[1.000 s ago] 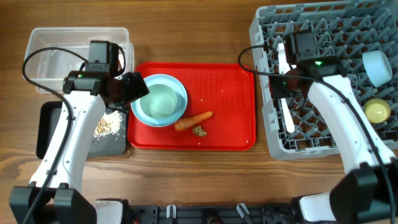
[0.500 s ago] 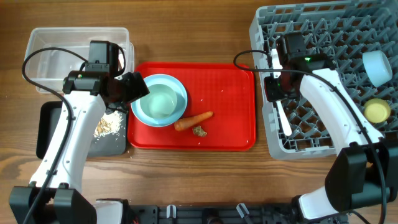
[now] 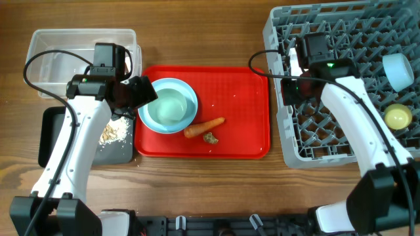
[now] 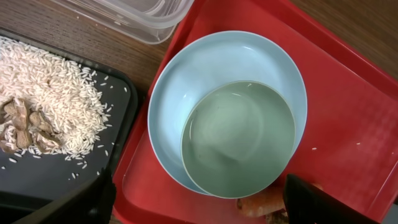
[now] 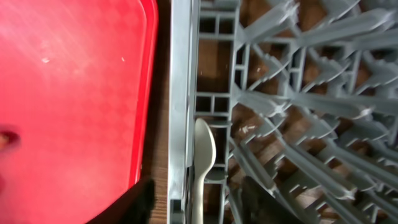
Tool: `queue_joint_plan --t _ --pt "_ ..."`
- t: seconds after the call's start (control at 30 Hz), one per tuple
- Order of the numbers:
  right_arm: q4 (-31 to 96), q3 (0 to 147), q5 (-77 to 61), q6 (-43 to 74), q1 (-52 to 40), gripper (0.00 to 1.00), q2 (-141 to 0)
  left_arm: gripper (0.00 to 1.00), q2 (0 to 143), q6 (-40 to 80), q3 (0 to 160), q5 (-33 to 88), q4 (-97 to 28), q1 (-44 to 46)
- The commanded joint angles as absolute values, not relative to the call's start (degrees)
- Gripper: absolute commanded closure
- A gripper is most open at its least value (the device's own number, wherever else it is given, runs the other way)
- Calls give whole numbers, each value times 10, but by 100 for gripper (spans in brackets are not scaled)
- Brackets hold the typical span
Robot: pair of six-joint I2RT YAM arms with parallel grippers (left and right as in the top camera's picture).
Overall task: Sort waste into correct bins and load items into the dishwasher rack
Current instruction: 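Carry the white spoon into the rack and release it upright, then reach the right gripper to the teal bowl rim and grasp it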
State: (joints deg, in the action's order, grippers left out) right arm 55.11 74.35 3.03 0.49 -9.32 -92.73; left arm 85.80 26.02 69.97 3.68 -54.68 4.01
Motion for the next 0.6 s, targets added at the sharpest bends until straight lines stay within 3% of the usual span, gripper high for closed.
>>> queue_joint_plan --t 0.0,0.27,0.57 --pt "537 740 7 0 -93 42 -887 12 851 263 703 33 -547 37" --pt "455 740 -203 3 -115 40 -863 12 851 263 703 33 -548 37" --pt "383 740 -177 64 -253 35 -879 12 820 260 704 -16 -606 -6"
